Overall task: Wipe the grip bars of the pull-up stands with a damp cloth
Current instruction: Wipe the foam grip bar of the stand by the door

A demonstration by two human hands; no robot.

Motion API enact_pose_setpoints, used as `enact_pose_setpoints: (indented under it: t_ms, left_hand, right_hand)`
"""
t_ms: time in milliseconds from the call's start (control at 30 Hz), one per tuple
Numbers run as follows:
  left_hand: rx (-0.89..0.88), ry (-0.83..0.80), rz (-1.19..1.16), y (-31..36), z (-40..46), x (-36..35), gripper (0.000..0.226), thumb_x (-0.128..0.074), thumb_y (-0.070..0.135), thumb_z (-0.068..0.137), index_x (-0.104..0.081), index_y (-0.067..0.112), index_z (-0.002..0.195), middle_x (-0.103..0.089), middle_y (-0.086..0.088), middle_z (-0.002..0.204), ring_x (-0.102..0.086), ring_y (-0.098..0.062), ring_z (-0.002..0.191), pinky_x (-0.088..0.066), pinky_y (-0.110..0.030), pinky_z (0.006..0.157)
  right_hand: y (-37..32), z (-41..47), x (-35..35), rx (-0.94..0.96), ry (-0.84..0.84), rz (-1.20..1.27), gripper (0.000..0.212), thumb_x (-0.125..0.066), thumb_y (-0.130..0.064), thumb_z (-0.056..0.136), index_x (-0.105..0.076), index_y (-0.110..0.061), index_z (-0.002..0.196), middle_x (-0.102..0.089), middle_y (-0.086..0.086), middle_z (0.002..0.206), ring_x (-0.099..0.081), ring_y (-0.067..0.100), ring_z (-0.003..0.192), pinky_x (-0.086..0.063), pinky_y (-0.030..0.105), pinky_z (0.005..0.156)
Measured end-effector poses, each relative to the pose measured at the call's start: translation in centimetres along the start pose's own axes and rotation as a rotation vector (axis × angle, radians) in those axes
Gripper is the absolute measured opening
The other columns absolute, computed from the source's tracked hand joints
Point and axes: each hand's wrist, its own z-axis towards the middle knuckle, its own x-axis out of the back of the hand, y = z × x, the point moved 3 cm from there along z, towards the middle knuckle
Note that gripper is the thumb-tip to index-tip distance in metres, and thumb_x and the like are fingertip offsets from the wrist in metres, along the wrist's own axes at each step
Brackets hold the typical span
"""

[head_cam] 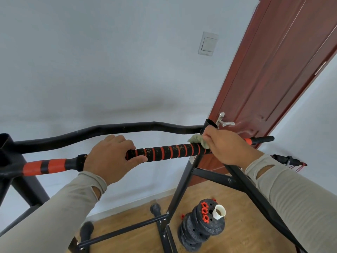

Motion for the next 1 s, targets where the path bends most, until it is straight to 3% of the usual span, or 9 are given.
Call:
enact_pose_setpoints:
  t_ms: [133, 267, 400, 533, 667, 733, 833, 933, 1000]
  left_hand:
    - [0.001, -0.010, 0.018, 0.0, 0.1, 0.0, 0.057, -0.039, 0.081, 0.083, -0.065, 0.035, 0.103, -0.055, 0.014, 0.086, -0.050, -0.008, 0.084, -0.040, -0.023, 0.072]
    - [0.000, 0.008, 0.013, 0.1, 0.0, 0.0, 0.055, -0.043, 0.079, 0.082, -0.066, 0.033, 0.102, -0.056, 0.013, 0.086, -0.051, -0.010, 0.085, -0.040, -0.023, 0.074]
    - [-0.012, 0.001, 0.004, 0.2, -0.1, 0.2, 0.049, -0.047, 0.078, 0.083, -0.063, 0.035, 0.102, -0.055, 0.015, 0.087, -0.051, -0.009, 0.086, -0.042, -0.023, 0.076]
    - [-0.021, -0.042, -0.015, 0.0, 0.0, 0.1, 0.045, -0.051, 0.077, 0.081, -0.060, 0.038, 0.102, -0.053, 0.017, 0.089, -0.049, -0.007, 0.087, -0.042, -0.023, 0.076]
    - [-0.013, -0.082, -0.039, 0.1, -0.1, 0.2, 0.042, -0.055, 0.075, 0.081, -0.057, 0.038, 0.102, -0.051, 0.017, 0.090, -0.051, -0.006, 0.084, -0.040, -0.020, 0.068]
    - [-0.006, -0.098, -0.047, 0.2, 0.0, 0.3, 0.041, -0.055, 0.074, 0.083, -0.056, 0.037, 0.101, -0.052, 0.016, 0.091, -0.053, -0.004, 0.077, -0.038, -0.019, 0.063]
    - [0.005, -0.122, -0.054, 0.1, 0.3, 0.3, 0.040, -0.054, 0.074, 0.083, -0.056, 0.037, 0.098, -0.052, 0.015, 0.091, -0.055, -0.004, 0.072, -0.040, -0.020, 0.061]
    - [0.002, -0.112, -0.049, -0.2, 0.4, 0.2, 0.040, -0.054, 0.074, 0.082, -0.059, 0.036, 0.093, -0.053, 0.014, 0.087, -0.056, -0.006, 0.070, -0.044, -0.024, 0.062]
    - [-0.002, -0.115, -0.039, -0.2, 0.4, 0.3, 0.041, -0.055, 0.074, 0.082, -0.060, 0.035, 0.094, -0.053, 0.014, 0.086, -0.056, -0.006, 0.070, -0.048, -0.025, 0.064]
  right_hand:
    - [-1.1, -1.3, -1.2, 0.063, 0.000, -0.068, 0.022, -0.046, -0.049, 0.102, -0.051, -0.033, 0.087, -0.058, -0.013, 0.082, -0.056, 0.010, 0.076, -0.054, 0.036, 0.074]
    - [0.6, 0.9, -2.0, -0.109, 0.129, 0.127, 0.035, -0.044, -0.048, 0.103, -0.065, -0.025, 0.120, -0.064, -0.011, 0.100, -0.057, 0.011, 0.097, -0.050, 0.036, 0.092]
    - [-1.2, 0.5, -4.9, -0.042, -0.001, 0.138, 0.062, -0.031, -0.062, 0.100, -0.055, -0.022, 0.140, -0.063, -0.005, 0.129, -0.055, 0.017, 0.120, -0.044, 0.043, 0.108]
    - [0.1, -0.8, -5.9, -0.030, 0.105, 0.053, 0.054, -0.034, -0.050, 0.106, -0.049, -0.018, 0.148, -0.058, 0.002, 0.146, -0.052, 0.021, 0.134, -0.039, 0.042, 0.117]
    - [-1.4, -0.1, -6.9, -0.119, 0.246, -0.029, 0.030, -0.042, -0.027, 0.106, -0.069, -0.017, 0.113, -0.072, 0.002, 0.108, -0.068, 0.025, 0.101, -0.055, 0.045, 0.097]
    - [-3.9, 0.5, -6.5, -0.218, 0.278, -0.096, 0.017, -0.051, -0.021, 0.101, -0.060, -0.020, 0.087, -0.062, -0.003, 0.079, -0.062, 0.020, 0.073, -0.058, 0.040, 0.076]
    - [-9.8, 2.0, -6.3, -0.230, 0.283, -0.060, 0.016, -0.062, -0.012, 0.089, -0.054, -0.022, 0.078, -0.056, -0.006, 0.071, -0.061, 0.017, 0.065, -0.053, 0.032, 0.061]
    - [-15.9, 2.7, -8.1, 0.009, 0.323, 0.028, 0.009, -0.056, -0.018, 0.095, -0.064, -0.018, 0.093, -0.068, 0.001, 0.093, -0.067, 0.021, 0.087, -0.055, 0.038, 0.086]
    - [-15.9, 2.2, -9.0, 0.134, 0.328, 0.092, 0.028, -0.047, -0.026, 0.104, -0.063, -0.013, 0.124, -0.068, 0.006, 0.124, -0.063, 0.024, 0.115, -0.045, 0.041, 0.110]
